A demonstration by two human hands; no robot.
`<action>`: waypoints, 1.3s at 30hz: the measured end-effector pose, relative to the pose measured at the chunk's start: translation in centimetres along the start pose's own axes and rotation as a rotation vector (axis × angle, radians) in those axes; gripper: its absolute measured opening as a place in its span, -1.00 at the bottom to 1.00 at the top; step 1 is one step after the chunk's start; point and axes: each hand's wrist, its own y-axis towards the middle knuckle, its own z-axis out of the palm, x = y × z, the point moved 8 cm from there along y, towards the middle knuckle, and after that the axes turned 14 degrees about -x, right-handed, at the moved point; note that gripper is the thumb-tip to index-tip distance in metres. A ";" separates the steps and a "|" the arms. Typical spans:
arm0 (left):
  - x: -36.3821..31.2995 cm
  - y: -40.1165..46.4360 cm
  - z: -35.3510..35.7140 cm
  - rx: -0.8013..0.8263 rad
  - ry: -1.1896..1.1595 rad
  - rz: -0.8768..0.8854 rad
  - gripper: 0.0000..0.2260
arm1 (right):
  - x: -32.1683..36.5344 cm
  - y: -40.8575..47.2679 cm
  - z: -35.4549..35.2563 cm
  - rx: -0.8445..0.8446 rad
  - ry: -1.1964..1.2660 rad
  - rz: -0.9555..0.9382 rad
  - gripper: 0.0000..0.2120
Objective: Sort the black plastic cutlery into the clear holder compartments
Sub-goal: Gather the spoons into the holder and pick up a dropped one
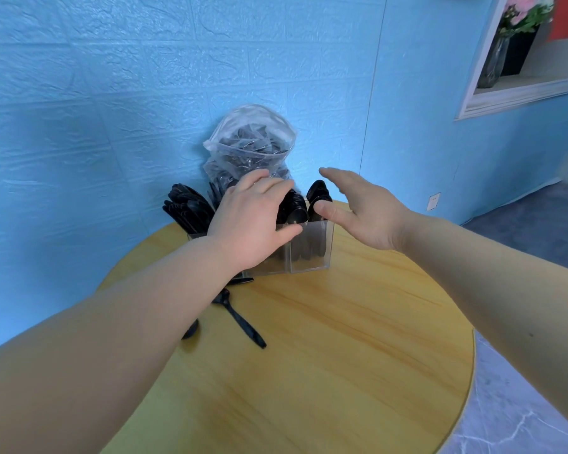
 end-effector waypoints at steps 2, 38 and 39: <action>0.3 -1.3 -1.6 -0.078 -0.034 0.003 -0.41 | 2.0 -0.8 -0.9 -0.105 0.022 -0.066 -0.40; 8.3 -18.7 0.3 0.277 -0.140 -0.342 -0.67 | 8.7 -10.0 12.3 -0.006 -0.120 -0.145 -0.71; 8.4 -18.7 0.4 0.278 -0.139 -0.343 -0.72 | 8.7 -10.2 12.1 -0.026 -0.126 -0.144 -0.73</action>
